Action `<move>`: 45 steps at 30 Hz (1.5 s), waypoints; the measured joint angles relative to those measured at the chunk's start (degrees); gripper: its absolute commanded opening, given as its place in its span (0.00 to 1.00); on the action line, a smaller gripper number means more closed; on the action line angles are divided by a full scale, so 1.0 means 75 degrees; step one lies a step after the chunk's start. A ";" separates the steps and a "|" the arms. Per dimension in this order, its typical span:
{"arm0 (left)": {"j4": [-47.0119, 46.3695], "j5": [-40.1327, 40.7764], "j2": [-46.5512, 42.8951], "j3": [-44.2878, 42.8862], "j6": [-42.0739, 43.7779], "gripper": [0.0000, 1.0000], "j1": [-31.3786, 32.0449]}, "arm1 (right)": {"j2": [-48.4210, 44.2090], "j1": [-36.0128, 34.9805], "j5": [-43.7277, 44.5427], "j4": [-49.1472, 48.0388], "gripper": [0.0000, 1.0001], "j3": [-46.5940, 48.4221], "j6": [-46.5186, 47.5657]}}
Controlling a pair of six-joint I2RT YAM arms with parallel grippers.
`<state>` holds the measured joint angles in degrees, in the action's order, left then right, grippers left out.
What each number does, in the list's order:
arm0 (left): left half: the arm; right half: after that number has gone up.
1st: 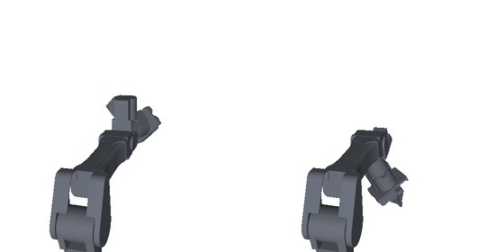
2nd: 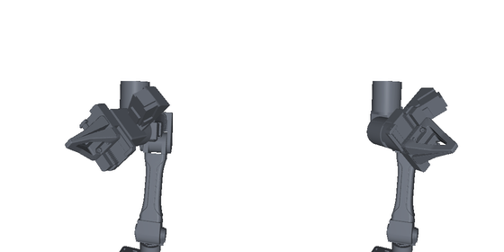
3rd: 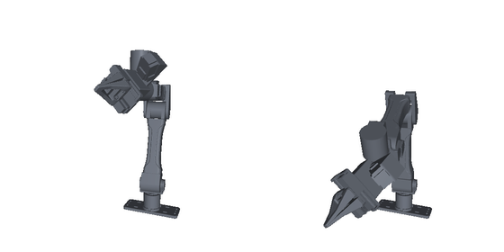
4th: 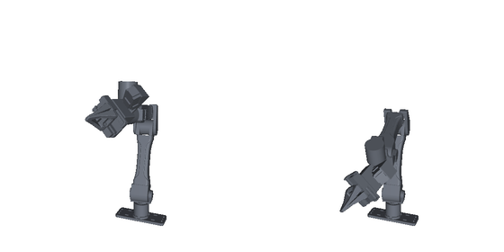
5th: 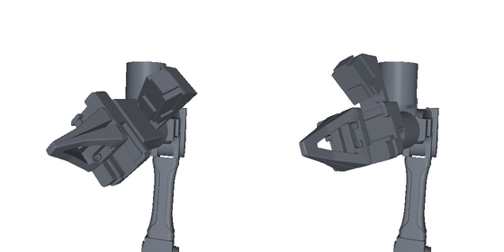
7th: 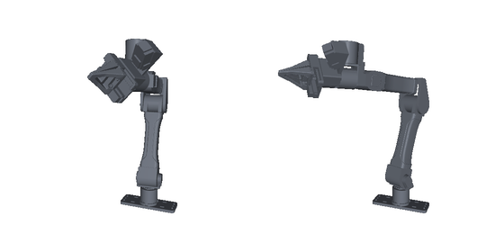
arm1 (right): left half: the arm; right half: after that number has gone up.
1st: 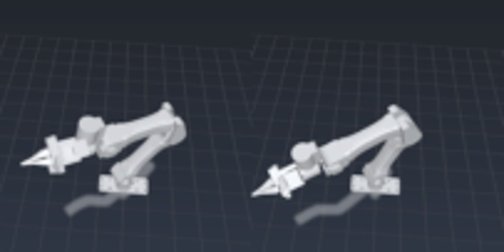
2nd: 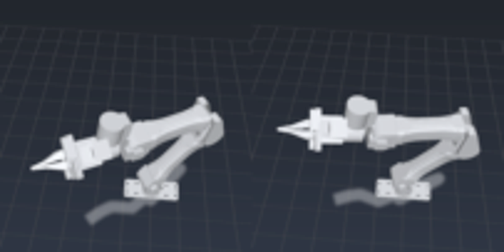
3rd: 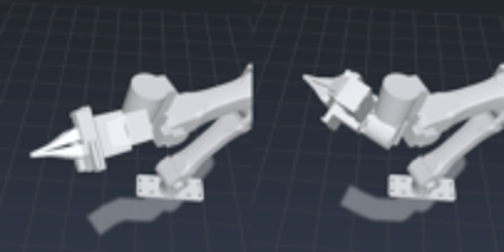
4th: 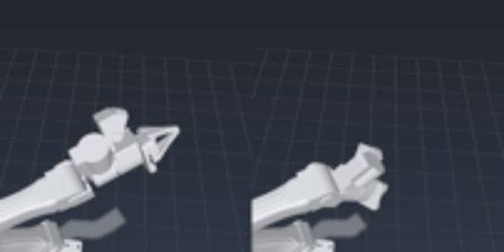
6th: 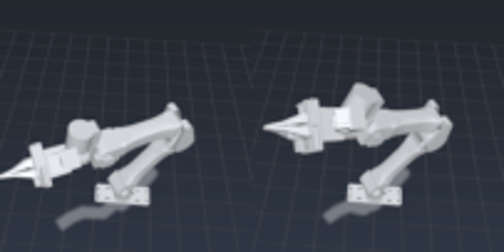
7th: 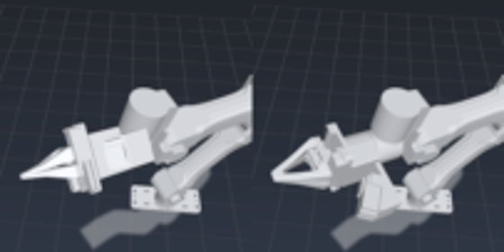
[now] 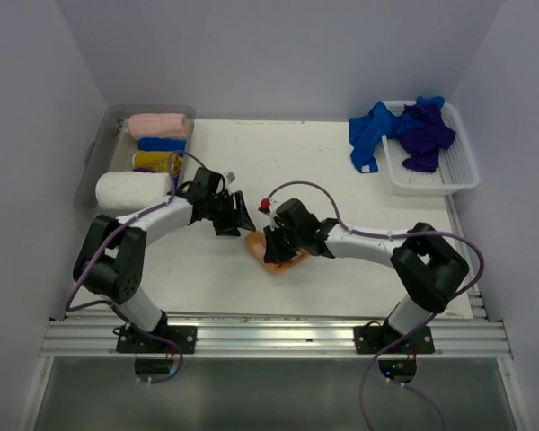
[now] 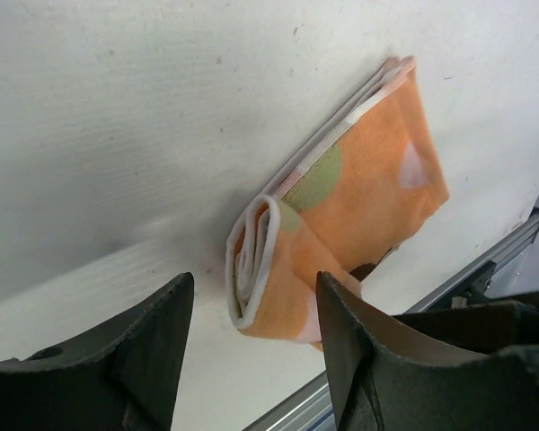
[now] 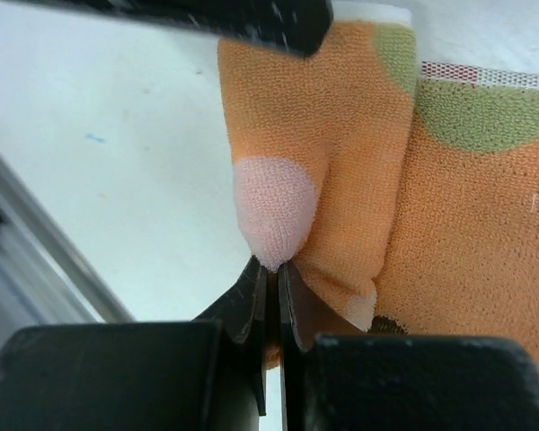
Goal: Roll the towels
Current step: Roll the towel
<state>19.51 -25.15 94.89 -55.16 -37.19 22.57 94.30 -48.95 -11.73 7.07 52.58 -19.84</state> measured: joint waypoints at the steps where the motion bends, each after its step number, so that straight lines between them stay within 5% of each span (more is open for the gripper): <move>1: 0.0006 0.0017 -0.0117 0.0000 0.0003 0.62 -0.0067 | 0.0015 0.0108 -0.0277 -0.0137 0.00 -0.0052 -0.0119; 7: -0.0219 -0.0087 -0.0793 0.0458 -0.0032 0.82 -0.0096 | 0.0187 0.0813 -0.1906 -0.1078 0.00 -0.0641 -0.1087; 23: -0.1224 -0.0358 -0.0886 0.1515 -0.0565 0.82 0.0388 | 0.1110 0.2075 -0.4266 -0.3937 0.00 -0.1751 -0.3442; 30: -0.2087 -0.0393 -0.0306 0.1518 -0.0997 0.66 0.0600 | 0.1582 0.2326 -0.4913 -0.5435 0.00 -0.2165 -0.4328; 38: -0.2655 -0.0393 -0.0009 0.1518 -0.1373 0.72 0.0705 | 0.2457 0.2602 -0.5569 -0.7854 0.00 -0.2672 -0.5890; 41: -0.2836 -0.0370 0.0076 0.1495 -0.1428 0.59 0.0734 | 0.2809 0.2637 -0.5657 -0.8807 0.00 -0.2809 -0.6473; 44: -0.2827 -0.0245 0.0487 0.1285 -0.1504 0.12 0.0828 | 0.3118 0.2643 -0.5732 -0.9527 0.00 -0.2862 -0.6921; 45: -0.2824 -0.0230 0.0565 0.1247 -0.1545 0.06 0.0868 | 0.3200 0.2643 -0.5753 -0.9722 0.00 -0.2879 -0.7038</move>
<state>-1.67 -26.87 99.13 -45.80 -48.77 29.08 118.30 -29.12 -54.87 -65.84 30.98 -72.62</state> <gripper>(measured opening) 0.323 0.037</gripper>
